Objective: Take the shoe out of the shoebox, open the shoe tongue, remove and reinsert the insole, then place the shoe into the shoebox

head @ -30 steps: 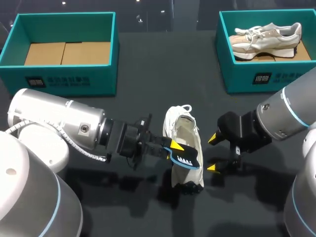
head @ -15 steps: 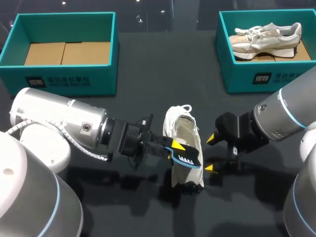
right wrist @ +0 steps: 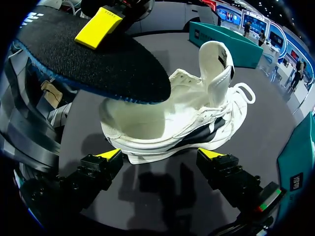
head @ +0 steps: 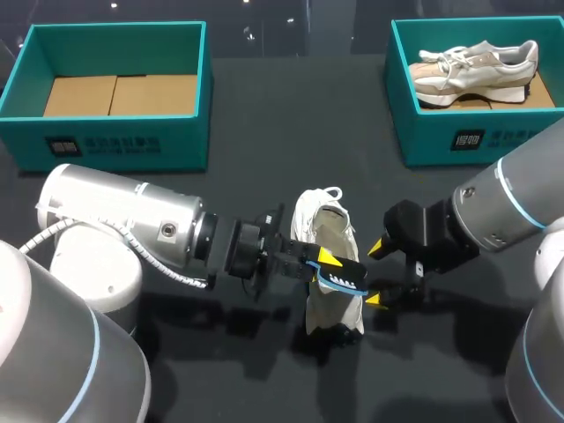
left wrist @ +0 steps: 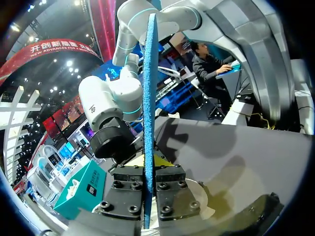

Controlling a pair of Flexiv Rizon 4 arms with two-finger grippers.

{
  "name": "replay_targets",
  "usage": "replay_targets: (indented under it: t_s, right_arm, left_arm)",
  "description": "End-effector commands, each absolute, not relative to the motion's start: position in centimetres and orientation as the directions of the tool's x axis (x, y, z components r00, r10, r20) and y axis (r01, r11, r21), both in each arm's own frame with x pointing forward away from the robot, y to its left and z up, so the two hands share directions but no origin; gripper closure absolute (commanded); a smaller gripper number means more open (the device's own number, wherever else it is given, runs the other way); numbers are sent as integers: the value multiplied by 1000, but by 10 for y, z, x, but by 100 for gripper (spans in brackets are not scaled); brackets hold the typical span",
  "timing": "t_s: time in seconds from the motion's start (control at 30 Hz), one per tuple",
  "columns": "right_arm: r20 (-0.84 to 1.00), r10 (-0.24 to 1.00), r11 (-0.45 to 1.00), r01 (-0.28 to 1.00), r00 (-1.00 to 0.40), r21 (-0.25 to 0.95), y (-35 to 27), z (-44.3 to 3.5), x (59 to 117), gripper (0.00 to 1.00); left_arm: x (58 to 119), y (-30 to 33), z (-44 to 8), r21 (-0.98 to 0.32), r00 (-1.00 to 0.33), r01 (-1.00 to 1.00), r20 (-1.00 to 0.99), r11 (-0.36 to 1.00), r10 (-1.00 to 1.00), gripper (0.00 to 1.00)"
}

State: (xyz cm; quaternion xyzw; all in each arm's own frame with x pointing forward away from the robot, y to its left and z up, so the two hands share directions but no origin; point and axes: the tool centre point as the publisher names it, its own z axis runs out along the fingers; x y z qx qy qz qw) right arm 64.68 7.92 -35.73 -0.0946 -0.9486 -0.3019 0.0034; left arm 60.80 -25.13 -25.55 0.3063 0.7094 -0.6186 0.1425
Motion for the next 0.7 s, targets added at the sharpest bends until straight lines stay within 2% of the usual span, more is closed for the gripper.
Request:
replay_targets:
  t_s: [0.03, 0.33, 0.7]
  right_arm:
    - [61, 179, 802, 182, -982, 569, 80, -357, 646, 0]
    - [61, 179, 802, 182, -982, 569, 80, -357, 646, 0]
    - [61, 179, 802, 182, -982, 569, 80, -357, 646, 0]
  left_arm:
    - [608, -266, -259, -793, -775, 608, -583, 36, 242, 100]
    - [609, -267, -262, -796, -779, 604, -579, 37, 242, 100]
    - [607, -274, -269, -820, -815, 571, -562, 31, 145, 100]
